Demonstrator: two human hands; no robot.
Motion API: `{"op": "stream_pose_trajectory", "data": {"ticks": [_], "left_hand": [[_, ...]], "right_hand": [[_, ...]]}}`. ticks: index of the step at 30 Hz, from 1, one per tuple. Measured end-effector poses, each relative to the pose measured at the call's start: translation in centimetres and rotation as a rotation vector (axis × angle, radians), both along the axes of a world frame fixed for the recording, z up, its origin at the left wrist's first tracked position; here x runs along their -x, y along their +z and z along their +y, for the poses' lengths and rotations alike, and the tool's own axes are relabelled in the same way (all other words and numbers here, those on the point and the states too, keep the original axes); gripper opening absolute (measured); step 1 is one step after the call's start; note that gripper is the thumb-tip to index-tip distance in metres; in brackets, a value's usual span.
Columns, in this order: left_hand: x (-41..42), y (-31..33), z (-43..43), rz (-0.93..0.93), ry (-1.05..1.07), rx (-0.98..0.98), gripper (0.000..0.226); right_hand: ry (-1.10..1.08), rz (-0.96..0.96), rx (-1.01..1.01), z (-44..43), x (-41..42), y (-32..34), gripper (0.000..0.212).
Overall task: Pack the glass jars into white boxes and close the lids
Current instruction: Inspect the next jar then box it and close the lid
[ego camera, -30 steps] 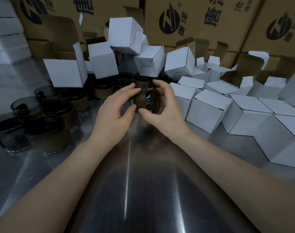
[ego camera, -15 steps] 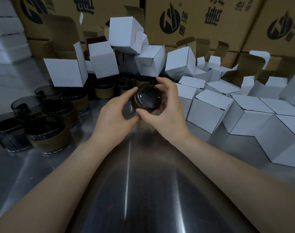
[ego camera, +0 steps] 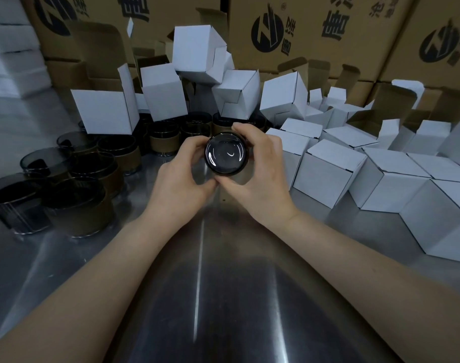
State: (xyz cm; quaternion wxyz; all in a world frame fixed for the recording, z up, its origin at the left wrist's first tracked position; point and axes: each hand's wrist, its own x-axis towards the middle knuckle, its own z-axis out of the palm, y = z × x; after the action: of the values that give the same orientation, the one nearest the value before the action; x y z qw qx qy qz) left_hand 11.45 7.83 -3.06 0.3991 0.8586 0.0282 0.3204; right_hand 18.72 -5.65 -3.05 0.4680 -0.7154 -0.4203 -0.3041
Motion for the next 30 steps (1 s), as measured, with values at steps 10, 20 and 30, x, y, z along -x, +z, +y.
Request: {"op": "stream_pose_trajectory", "data": {"ticks": [10,20,30], "left_hand": [[0.2,0.5,-0.4,0.009,-0.027,0.056,0.053],[0.5,1.8,-1.3,0.104,-0.059,0.706,0.019],[0.7,2.0,-1.3,0.119,-0.158,1.009,0.06]], "right_hand": [[-0.029,-0.021,0.011,0.0,-0.6,-0.5,0.068],[0.071,-0.156,0.255,-0.1,-1.0,-0.5,0.088],[0.19,-0.211,0.345,-0.2,-1.0,-0.1,0.081]]}}
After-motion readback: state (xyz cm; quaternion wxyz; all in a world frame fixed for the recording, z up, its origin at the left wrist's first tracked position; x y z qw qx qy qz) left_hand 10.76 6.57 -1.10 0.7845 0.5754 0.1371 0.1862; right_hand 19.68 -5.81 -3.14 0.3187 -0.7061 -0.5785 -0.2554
